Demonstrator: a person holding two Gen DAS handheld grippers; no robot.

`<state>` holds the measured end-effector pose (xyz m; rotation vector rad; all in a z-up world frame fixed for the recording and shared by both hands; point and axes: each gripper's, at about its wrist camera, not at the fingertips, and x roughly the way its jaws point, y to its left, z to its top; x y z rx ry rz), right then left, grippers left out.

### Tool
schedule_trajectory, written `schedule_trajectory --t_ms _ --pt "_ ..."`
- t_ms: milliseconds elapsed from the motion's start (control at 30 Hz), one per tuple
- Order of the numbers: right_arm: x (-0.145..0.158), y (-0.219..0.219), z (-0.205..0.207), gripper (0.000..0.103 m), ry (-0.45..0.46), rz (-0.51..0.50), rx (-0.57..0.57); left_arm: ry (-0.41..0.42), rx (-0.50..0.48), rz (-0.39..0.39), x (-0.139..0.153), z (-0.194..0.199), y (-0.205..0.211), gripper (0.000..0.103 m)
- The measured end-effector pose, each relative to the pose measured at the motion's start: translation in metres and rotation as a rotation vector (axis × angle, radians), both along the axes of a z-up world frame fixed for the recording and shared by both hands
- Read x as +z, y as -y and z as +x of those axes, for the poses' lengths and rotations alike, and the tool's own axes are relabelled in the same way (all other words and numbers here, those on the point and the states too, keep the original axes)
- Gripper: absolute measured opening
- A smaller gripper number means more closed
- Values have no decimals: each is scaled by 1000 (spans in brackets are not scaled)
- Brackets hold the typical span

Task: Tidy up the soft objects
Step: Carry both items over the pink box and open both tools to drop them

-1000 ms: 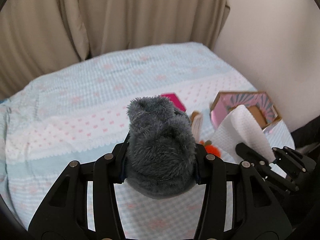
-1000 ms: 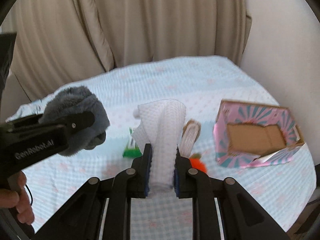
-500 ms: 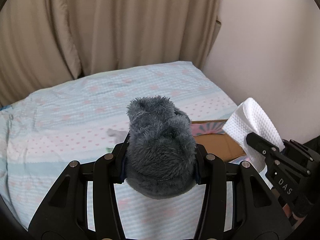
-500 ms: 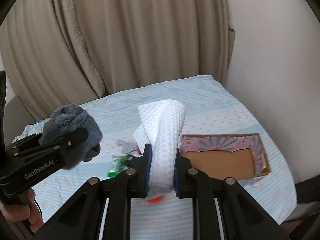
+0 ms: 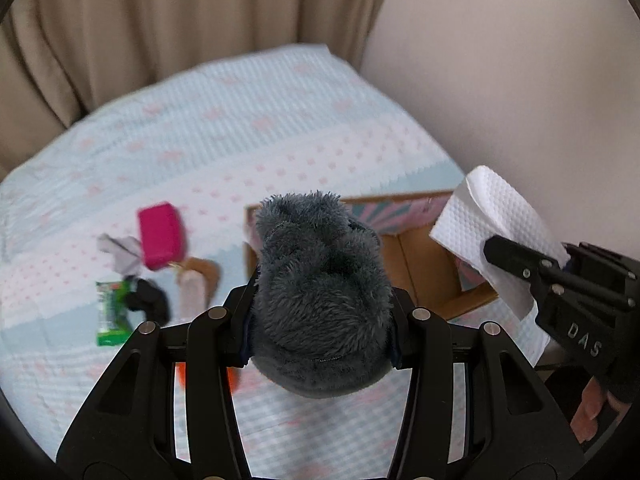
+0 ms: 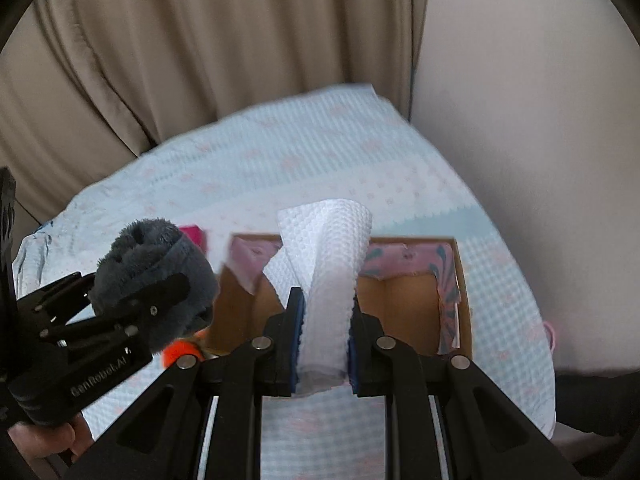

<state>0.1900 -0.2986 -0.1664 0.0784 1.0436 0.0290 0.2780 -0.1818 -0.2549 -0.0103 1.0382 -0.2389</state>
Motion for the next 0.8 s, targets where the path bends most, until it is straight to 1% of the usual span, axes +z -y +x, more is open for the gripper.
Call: schedule_trajectory --t_ms 67,133,200,233,300,400,500,533,567,600,633,667,700,733,767,800 --pt "-22 17 17 17 -63 20 -6 -53 1 -8 -20 16 12 44" --pt "-40 29 32 17 -119 31 -9 -88 -6 -7 -38 31 20 44" --pt "-62 42 47 17 -174 40 -18 -116 -23 21 -56 44 28 44" --pt "-74 48 56 17 -208 56 -23 -151 -34 37 -71 53 35 44" --pt "-93 59 69 17 -250 94 -39 -194 -40 36 -91 64 35 44" --pt "-123 71 86 17 -316 123 -65 -247 -33 46 -117 75 41 44" --pt "-142 75 92 17 -356 139 -69 -276 -38 65 -131 79 46 45" --pt "-146 75 92 17 -362 141 -68 -280 -42 71 -134 79 47 47" --pt "-149 76 92 17 -366 146 -64 -276 -45 84 -134 79 49 52" --pt "-151 76 93 17 -369 150 -59 -266 -45 96 -133 79 49 65" --pt "-151 75 94 17 -373 155 -55 -250 -44 116 -130 78 51 75" --pt "-154 76 96 21 -380 177 -51 -240 -42 125 -128 77 51 94" --pt "-156 78 97 43 -391 206 -47 -232 -45 127 -126 77 51 103" --pt "-158 79 99 89 -404 229 -45 -235 -53 131 -125 77 52 103" --pt "-160 82 100 103 -415 242 -53 -248 -62 148 -126 77 53 103" --pt "-161 84 100 103 -417 249 -65 -254 -72 159 -127 77 53 103"
